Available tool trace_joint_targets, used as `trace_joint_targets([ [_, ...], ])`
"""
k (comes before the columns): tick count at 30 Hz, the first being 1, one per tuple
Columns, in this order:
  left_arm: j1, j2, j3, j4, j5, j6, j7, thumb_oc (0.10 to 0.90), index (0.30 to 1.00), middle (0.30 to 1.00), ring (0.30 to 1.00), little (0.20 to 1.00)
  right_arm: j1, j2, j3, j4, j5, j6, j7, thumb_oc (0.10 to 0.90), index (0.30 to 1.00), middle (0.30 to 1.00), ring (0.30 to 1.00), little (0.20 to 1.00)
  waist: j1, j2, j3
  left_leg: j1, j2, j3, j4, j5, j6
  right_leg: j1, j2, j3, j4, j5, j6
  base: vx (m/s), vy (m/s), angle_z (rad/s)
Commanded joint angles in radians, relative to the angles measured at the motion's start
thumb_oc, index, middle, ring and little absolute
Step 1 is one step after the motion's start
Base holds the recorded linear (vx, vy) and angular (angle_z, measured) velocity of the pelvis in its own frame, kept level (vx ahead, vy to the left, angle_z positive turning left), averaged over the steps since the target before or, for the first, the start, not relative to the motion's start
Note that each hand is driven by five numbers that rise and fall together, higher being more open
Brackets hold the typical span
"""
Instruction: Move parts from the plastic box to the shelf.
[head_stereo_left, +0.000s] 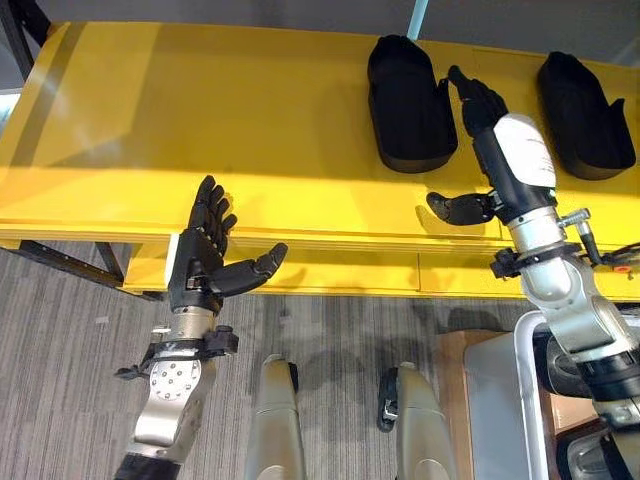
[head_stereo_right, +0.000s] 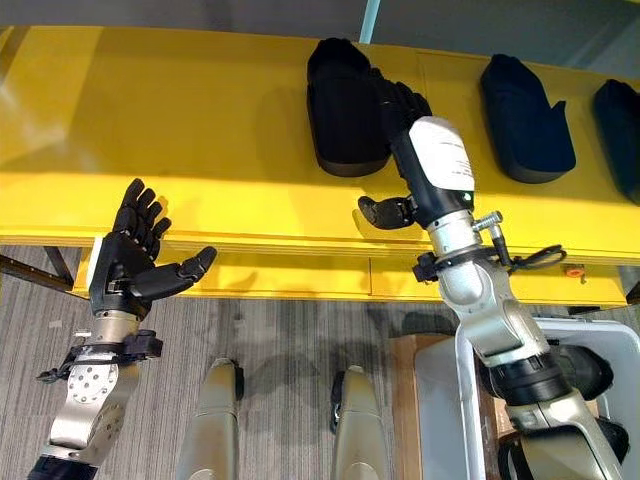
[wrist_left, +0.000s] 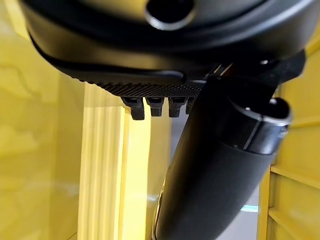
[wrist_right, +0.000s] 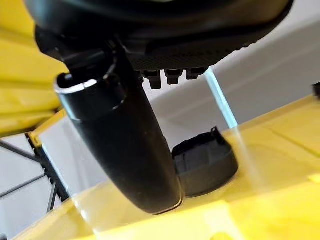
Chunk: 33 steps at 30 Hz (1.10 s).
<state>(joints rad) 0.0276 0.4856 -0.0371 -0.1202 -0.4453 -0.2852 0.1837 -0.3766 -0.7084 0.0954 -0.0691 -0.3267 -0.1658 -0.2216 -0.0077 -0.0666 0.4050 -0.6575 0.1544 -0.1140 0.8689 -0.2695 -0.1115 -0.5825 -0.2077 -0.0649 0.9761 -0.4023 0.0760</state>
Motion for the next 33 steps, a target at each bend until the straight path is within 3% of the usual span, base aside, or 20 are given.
trace_joint_targets([
  [1, -0.005, -0.012, 0.012, -0.098, 0.047, -0.077, -0.026, 0.9, 1.0, 1.0, 1.0, 1.0, 0.003, -0.006, -0.091, -0.095, 0.084, -0.097, -0.058, 0.9, 1.0, 1.0, 1.0, 1.0, -0.028, 0.005, -0.105, 0.12, 0.087, -0.011, -0.104, -0.039, 0.013, 0.028, 0.008, 0.032, -0.117, 0.083, -0.025, 0.03, -0.008, -0.05],
  [14, 0.036, 0.003, 0.018, -0.08, 0.026, -0.103, -0.061, 0.9, 1.0, 1.0, 1.0, 1.0, 0.305, 0.088, -0.212, -0.187, 0.346, -0.208, 0.018, 0.9, 1.0, 1.0, 1.0, 1.0, -0.078, 0.005, -0.14, 0.297, 0.097, 0.059, -0.475, 0.142, 0.002, 0.158, 0.021, 0.026, -0.403, 0.227, 0.01, 0.02, 0.002, -0.07],
  [18, 0.069, -0.004, 0.028, -0.066, 0.01, -0.109, -0.089, 0.9, 1.0, 1.0, 1.0, 1.0, 0.41, 0.142, -0.22, -0.169, 0.488, -0.222, 0.079, 0.9, 1.0, 1.0, 1.0, 1.0, -0.097, 0.003, -0.178, 0.412, 0.097, 0.087, -0.673, 0.226, 0.005, 0.235, 0.035, 0.035, -0.558, 0.288, 0.034, 0.08, 0.042, -0.13],
  [24, 0.081, -0.04, 0.027, -0.044, -0.005, -0.104, -0.106, 0.9, 1.0, 1.0, 1.0, 1.0, 0.455, 0.18, -0.206, -0.155, 0.653, -0.199, 0.149, 0.9, 1.0, 1.0, 1.0, 1.0, -0.106, -0.001, -0.244, 0.502, 0.06, 0.065, -0.778, 0.238, 0.02, 0.327, 0.035, 0.086, -0.733, 0.355, 0.049, 0.1, 0.077, -0.26],
  [28, 0.071, -0.056, 0.005, -0.026, -0.02, -0.104, -0.123, 0.9, 1.0, 1.0, 1.0, 1.0, 0.477, 0.206, -0.23, -0.152, 0.64, -0.19, 0.124, 0.9, 1.0, 1.0, 1.0, 1.0, -0.118, 0.003, -0.274, 0.536, 0.051, 0.099, -0.788, 0.232, 0.018, 0.396, -0.003, 0.077, -0.801, 0.384, 0.068, 0.12, 0.151, -0.13],
  [33, 0.051, -0.055, -0.014, -0.014, -0.004, -0.1, -0.122, 0.9, 1.0, 1.0, 1.0, 1.0, 0.501, 0.25, -0.254, -0.17, 0.607, -0.185, 0.102, 0.9, 1.0, 1.0, 1.0, 1.0, -0.132, -0.007, -0.276, 0.554, 0.017, 0.13, -0.718, 0.175, 0.029, 0.458, -0.061, 0.07, -0.82, 0.413, 0.099, 0.07, 0.171, 0.15],
])
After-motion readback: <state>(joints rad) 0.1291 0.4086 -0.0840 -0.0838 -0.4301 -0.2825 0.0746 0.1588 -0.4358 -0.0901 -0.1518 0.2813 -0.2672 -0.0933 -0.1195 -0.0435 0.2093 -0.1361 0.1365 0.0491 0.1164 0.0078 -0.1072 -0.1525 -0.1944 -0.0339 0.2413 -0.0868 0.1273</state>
